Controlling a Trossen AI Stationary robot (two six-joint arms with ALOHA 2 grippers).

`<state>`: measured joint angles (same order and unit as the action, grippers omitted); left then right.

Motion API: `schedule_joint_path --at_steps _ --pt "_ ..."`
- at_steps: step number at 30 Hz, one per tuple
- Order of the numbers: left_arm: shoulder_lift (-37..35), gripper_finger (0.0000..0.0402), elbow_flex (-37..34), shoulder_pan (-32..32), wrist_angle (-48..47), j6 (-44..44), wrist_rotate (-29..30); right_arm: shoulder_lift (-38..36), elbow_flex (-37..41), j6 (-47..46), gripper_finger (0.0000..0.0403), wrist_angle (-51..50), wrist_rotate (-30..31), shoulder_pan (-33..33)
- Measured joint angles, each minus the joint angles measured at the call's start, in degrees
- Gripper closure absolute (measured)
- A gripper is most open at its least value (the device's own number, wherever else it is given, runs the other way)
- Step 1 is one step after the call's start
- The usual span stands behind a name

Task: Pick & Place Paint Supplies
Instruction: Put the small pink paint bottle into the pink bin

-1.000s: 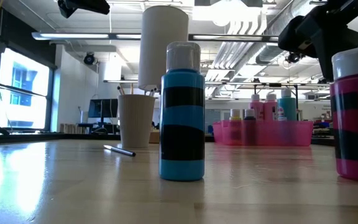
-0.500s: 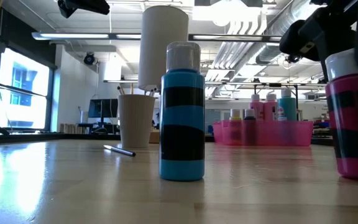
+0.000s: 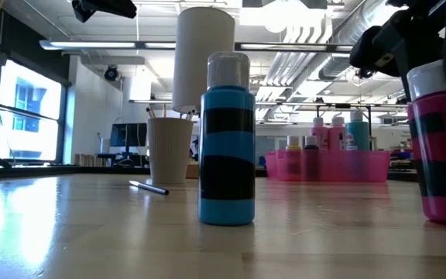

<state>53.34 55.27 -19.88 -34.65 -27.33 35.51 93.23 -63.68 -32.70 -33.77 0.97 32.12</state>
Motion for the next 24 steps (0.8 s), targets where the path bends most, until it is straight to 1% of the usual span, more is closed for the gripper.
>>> schedule_joint_path --at_steps 3,5,14,20,24 --pt "0.0 0.0352 0.0 0.0 0.0 0.0 0.0 0.0 0.0 -1.4 0.0260 0.0 0.0 0.0" --pt "0.0 0.0352 0.0 0.0 0.0 0.0 0.0 0.0 0.0 -1.5 0.0257 0.0 0.1 0.0" --pt "0.0 0.0352 0.0 0.0 0.0 0.0 0.0 0.0 0.0 -0.5 0.0283 0.2 0.1 0.0" --pt "0.0 0.0352 0.0 0.0 0.0 0.0 0.0 0.0 0.0 -0.7 0.0278 0.3 0.5 0.0" --pt "0.0 0.0352 0.0 0.0 0.0 0.0 0.0 -0.2 0.0 -0.7 0.0284 0.3 0.5 0.0"
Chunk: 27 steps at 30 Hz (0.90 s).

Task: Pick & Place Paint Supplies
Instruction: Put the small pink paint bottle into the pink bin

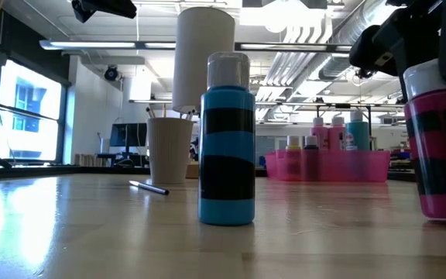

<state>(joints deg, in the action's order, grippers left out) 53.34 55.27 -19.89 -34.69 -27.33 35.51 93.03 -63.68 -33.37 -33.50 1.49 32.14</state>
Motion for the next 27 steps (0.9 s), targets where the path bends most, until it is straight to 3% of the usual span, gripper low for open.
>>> schedule_joint_path --at_steps 11,27 --pt "0.0 0.0352 0.0 0.0 -1.9 0.0 0.0 -5.5 0.0 -1.3 0.0284 -1.0 0.0 -3.6" --pt "0.0 0.0352 0.0 0.0 -3.6 0.0 -0.2 -20.6 0.0 -1.6 0.0286 -5.9 0.4 -17.2"
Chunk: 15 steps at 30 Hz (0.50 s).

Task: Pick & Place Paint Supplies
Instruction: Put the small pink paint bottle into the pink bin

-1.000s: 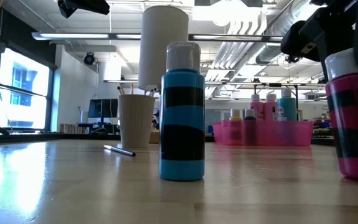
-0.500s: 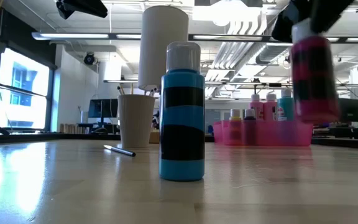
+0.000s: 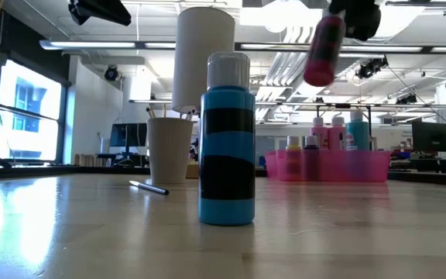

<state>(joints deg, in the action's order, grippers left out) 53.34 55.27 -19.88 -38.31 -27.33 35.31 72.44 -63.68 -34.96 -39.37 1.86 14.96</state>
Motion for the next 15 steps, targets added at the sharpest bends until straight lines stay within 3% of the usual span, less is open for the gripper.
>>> schedule_joint_path --at_steps 15 --pt "0.0 0.0352 0.0 0.0 -4.4 0.1 0.2 -3.5 0.0 0.6 0.0284 -2.8 4.0 -15.6"
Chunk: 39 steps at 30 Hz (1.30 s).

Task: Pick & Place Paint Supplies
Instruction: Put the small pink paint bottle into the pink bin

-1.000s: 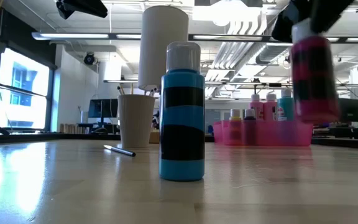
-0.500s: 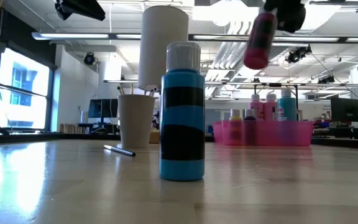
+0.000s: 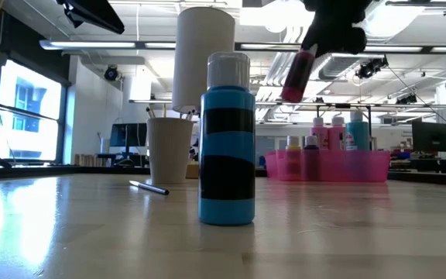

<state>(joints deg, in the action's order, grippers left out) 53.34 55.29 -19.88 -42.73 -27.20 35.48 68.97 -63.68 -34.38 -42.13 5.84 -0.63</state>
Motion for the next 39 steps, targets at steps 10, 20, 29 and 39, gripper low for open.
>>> schedule_joint_path --at_steps 10,20,29,39 --pt "0.0 0.0352 0.0 0.0 -2.7 1.5 5.2 0.0 -4.5 0.1 0.0284 -2.8 2.7 -9.7" --pt "0.0 0.0352 0.0 0.0 -2.7 1.5 8.2 2.1 -11.3 4.3 0.0285 -4.7 6.6 -18.0" --pt "0.0 0.0352 0.0 0.0 -2.8 5.5 8.2 8.8 -13.9 5.8 0.0283 -4.4 8.8 -23.4" --pt "-0.6 0.0352 0.0 0.0 -3.3 6.6 9.7 16.3 -13.9 6.3 0.0283 -3.1 7.7 -28.8"
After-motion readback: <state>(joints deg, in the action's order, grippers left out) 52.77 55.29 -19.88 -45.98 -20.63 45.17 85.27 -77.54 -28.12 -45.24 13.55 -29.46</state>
